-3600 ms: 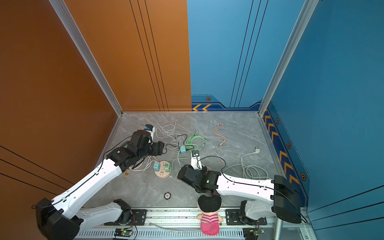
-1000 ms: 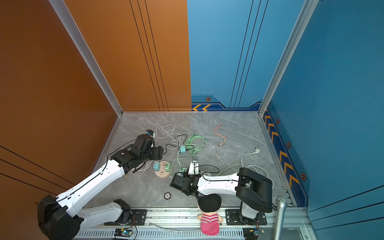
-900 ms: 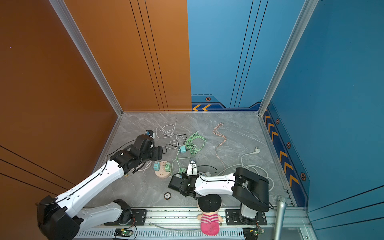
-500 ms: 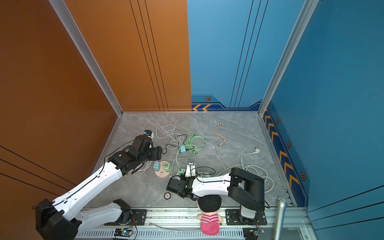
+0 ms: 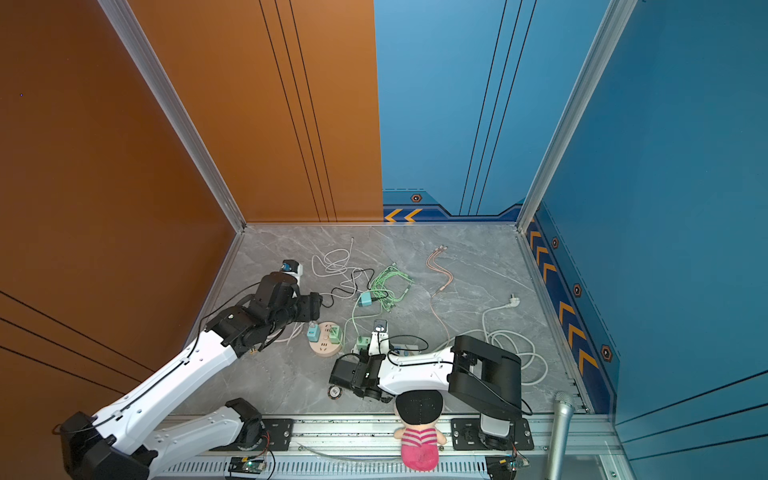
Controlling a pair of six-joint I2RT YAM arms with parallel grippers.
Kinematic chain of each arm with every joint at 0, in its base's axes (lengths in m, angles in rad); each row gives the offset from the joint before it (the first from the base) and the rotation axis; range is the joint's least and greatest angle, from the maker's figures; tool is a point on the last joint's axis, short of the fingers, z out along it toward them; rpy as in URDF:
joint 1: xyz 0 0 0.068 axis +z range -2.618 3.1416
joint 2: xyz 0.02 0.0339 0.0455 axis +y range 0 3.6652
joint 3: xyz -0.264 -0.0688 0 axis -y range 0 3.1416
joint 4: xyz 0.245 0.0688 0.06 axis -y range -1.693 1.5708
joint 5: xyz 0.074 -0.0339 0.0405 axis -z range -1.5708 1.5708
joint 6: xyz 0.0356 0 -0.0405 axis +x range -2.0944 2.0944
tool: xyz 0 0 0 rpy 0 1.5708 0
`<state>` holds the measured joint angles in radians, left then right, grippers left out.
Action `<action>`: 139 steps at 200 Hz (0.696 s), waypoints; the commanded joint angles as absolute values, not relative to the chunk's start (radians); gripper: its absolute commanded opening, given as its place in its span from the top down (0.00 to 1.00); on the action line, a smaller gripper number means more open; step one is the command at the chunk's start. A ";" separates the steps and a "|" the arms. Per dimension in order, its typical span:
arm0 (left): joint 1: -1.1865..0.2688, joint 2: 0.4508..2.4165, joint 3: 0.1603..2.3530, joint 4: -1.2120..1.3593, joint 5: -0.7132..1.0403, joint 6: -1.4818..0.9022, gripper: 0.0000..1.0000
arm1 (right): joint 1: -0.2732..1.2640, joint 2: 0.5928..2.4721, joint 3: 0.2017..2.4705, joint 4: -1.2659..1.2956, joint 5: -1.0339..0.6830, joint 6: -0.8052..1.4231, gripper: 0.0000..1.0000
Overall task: Insert the plug
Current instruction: 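Lower and press the pink charger into a power strip socket with the right gripper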
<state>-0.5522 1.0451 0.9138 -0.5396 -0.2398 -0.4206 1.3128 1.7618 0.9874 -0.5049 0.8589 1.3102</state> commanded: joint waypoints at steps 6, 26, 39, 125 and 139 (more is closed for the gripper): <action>-0.561 1.035 0.905 -0.553 -0.250 -0.437 0.19 | 1.290 1.800 0.957 -0.542 0.716 1.330 1.00; -0.562 1.041 0.918 -0.552 -0.250 -0.436 0.19 | 1.286 1.799 0.960 -0.542 0.715 1.320 0.87; -0.562 1.049 0.927 -0.552 -0.255 -0.436 0.19 | 1.286 1.801 0.968 -0.541 0.716 1.303 0.77; -0.563 1.034 0.937 -0.553 -0.262 -0.428 0.19 | 1.310 1.749 1.016 -0.541 0.793 1.203 0.60; -0.564 1.028 0.935 -0.555 -0.261 -0.428 0.19 | 1.319 1.738 1.021 -0.542 0.804 1.190 0.59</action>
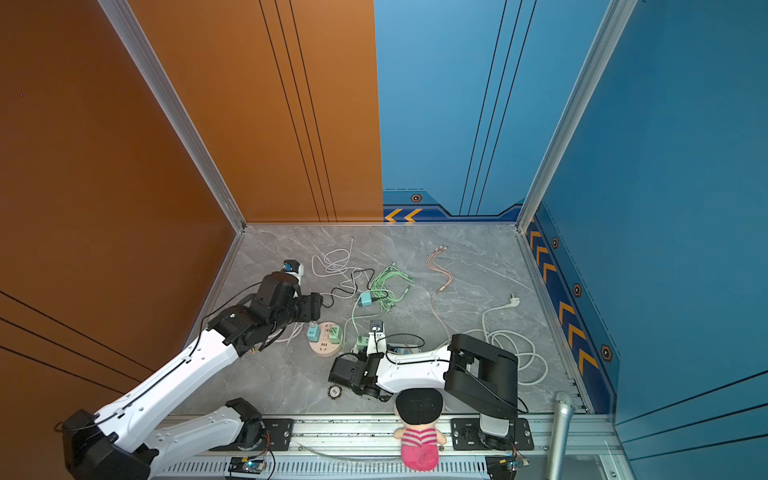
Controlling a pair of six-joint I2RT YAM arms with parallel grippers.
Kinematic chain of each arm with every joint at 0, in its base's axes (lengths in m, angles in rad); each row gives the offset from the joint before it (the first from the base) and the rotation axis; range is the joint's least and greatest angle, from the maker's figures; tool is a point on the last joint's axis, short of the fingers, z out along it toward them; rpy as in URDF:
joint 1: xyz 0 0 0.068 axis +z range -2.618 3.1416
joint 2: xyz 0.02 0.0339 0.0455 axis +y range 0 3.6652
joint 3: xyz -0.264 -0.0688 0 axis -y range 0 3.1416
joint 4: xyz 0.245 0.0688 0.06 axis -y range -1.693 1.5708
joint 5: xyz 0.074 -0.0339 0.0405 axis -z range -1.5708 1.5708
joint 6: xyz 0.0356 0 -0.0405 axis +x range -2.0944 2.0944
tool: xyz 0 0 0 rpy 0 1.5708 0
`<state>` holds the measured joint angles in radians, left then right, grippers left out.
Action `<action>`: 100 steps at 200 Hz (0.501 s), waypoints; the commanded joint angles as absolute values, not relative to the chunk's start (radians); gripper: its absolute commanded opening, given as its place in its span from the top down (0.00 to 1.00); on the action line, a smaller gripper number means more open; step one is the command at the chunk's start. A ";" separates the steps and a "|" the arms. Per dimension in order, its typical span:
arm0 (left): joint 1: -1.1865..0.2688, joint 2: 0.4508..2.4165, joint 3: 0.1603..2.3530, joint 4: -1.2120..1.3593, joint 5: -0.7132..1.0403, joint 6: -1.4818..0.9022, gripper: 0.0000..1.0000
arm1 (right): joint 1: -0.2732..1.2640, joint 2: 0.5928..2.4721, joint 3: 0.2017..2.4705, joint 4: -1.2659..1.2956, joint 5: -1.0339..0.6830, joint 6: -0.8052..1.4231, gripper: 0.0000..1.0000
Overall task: Insert the plug
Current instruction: 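Lower and press the pink charger into a power strip socket with the right gripper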
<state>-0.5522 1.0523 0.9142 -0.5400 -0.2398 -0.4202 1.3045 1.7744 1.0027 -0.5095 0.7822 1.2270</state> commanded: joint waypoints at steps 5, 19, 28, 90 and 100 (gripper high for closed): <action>-0.563 1.026 0.934 -0.556 -0.262 -0.428 0.19 | 1.323 1.734 1.024 -0.542 0.803 1.186 0.57; -0.564 1.023 0.933 -0.556 -0.254 -0.429 0.19 | 1.328 1.731 1.031 -0.542 0.788 1.176 0.53; -0.564 1.023 0.933 -0.557 -0.250 -0.430 0.19 | 1.333 1.730 1.032 -0.543 0.776 1.171 0.51; -0.568 1.021 0.941 -0.562 -0.241 -0.433 0.18 | 1.358 1.698 1.038 -0.569 0.708 1.090 0.25; -0.569 1.023 0.946 -0.562 -0.237 -0.431 0.18 | 1.357 1.697 1.042 -0.577 0.688 1.075 0.23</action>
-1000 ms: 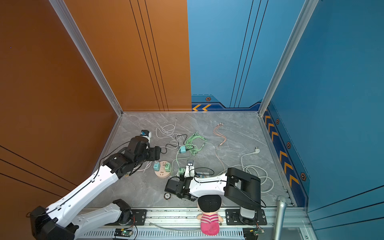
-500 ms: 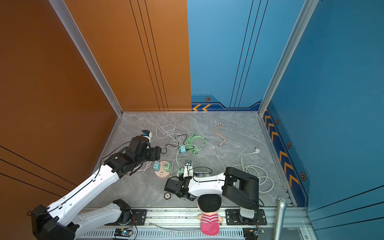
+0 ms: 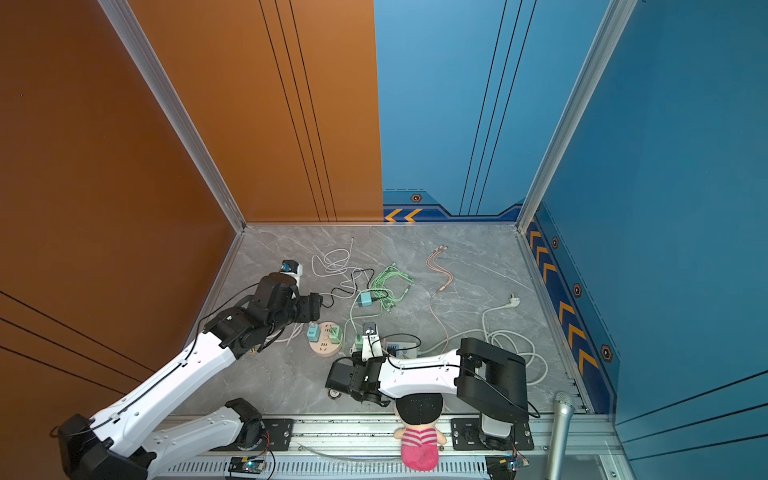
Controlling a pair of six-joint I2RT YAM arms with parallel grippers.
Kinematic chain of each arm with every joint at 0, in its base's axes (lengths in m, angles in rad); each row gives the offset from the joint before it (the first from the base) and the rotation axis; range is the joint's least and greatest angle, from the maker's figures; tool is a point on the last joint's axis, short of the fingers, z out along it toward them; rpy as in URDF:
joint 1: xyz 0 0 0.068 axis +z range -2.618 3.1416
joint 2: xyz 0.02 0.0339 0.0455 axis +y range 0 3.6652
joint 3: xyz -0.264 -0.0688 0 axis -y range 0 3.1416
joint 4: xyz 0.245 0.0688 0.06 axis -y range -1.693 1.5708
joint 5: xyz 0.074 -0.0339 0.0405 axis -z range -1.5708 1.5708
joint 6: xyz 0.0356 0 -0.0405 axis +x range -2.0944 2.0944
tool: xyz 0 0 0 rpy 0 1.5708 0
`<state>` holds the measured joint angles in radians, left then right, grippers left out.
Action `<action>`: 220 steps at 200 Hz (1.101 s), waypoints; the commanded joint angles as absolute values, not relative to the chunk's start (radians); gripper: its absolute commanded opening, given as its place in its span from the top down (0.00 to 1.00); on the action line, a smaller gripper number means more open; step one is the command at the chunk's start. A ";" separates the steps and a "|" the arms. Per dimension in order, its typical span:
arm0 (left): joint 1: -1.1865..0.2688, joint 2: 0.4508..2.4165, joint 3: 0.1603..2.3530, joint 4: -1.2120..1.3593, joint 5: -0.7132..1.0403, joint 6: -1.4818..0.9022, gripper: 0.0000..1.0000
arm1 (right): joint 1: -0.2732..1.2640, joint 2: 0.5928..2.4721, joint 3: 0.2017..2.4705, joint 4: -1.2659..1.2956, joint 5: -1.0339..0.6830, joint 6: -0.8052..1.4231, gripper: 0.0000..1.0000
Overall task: Insert the plug
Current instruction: 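Lower and press the pink charger into a power strip socket with the right gripper, then open the right gripper and lift it off the plugged-in pink charger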
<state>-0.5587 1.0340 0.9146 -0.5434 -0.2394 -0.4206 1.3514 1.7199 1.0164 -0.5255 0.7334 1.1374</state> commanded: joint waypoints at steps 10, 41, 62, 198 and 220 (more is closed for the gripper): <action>-0.569 1.025 0.949 -0.561 -0.236 -0.431 0.18 | 1.358 1.694 1.045 -0.588 0.673 1.066 0.22; -0.574 1.030 0.961 -0.562 -0.233 -0.428 0.18 | 1.368 1.646 1.019 -0.594 0.649 1.057 0.21; -0.578 1.044 0.972 -0.564 -0.226 -0.425 0.17 | 1.373 1.595 0.990 -0.594 0.619 1.050 0.21; -0.597 1.313 1.128 -0.583 -0.156 -0.333 0.22 | 1.175 0.872 0.784 -0.623 0.478 0.898 0.28; -0.603 1.374 1.168 -0.588 -0.152 -0.306 0.23 | 1.016 0.775 0.777 -0.637 0.398 0.846 0.29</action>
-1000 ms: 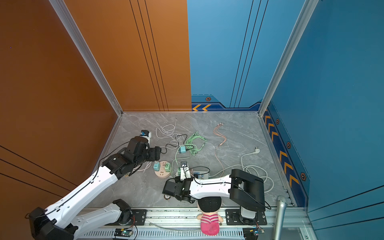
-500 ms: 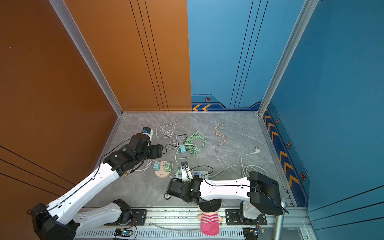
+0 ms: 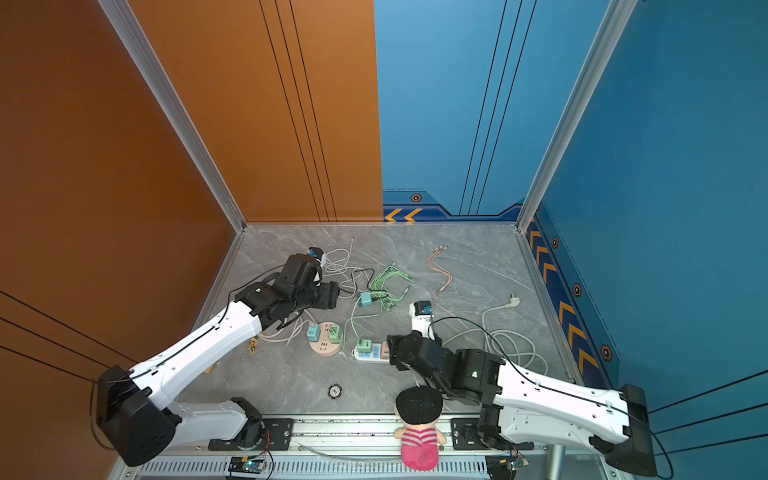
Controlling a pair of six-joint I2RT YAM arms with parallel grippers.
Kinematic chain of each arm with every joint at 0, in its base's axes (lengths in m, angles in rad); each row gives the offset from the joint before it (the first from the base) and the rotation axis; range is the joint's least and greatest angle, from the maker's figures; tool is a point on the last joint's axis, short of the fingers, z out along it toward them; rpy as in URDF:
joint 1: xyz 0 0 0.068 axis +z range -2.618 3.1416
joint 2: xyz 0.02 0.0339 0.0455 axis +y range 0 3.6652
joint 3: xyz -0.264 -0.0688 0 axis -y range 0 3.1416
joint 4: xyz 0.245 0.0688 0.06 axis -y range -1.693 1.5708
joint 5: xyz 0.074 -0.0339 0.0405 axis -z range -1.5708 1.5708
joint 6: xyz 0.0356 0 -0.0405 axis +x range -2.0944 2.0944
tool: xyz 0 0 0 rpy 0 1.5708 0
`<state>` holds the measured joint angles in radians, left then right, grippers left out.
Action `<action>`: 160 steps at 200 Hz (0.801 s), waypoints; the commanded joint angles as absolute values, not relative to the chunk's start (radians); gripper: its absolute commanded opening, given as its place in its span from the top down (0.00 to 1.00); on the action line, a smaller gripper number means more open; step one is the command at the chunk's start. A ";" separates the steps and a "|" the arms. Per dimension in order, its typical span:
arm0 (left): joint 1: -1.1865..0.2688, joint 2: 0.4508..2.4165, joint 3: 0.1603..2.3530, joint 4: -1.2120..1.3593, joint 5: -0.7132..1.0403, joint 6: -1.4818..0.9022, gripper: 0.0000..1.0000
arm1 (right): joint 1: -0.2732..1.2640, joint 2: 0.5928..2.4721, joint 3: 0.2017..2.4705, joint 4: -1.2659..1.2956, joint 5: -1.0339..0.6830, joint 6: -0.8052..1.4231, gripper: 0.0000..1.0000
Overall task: Insert the plug
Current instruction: 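Open the right gripper and lift it off the plugged-in pink charger, then move both grippers toward the white power strip nearer the robot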
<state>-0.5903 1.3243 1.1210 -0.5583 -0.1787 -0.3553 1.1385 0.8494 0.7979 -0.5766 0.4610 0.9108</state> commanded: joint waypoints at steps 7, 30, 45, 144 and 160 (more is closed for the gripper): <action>-0.604 1.393 1.182 -0.591 -0.153 -0.300 0.23 | 0.972 0.758 0.784 -0.646 0.375 0.831 0.29; -0.612 1.443 1.219 -0.596 -0.165 -0.295 0.25 | 0.881 0.762 0.807 -0.655 0.293 0.790 0.31; -0.617 1.458 1.234 -0.596 -0.179 -0.295 0.25 | 0.874 0.803 0.816 -0.655 0.257 0.771 0.32; -0.747 1.255 1.254 -0.737 -0.045 -0.228 0.34 | 0.891 0.900 0.782 -0.608 0.192 0.781 0.34; -0.800 1.211 1.272 -0.800 -0.024 -0.222 0.35 | 0.893 0.927 0.780 -0.574 0.135 0.752 0.35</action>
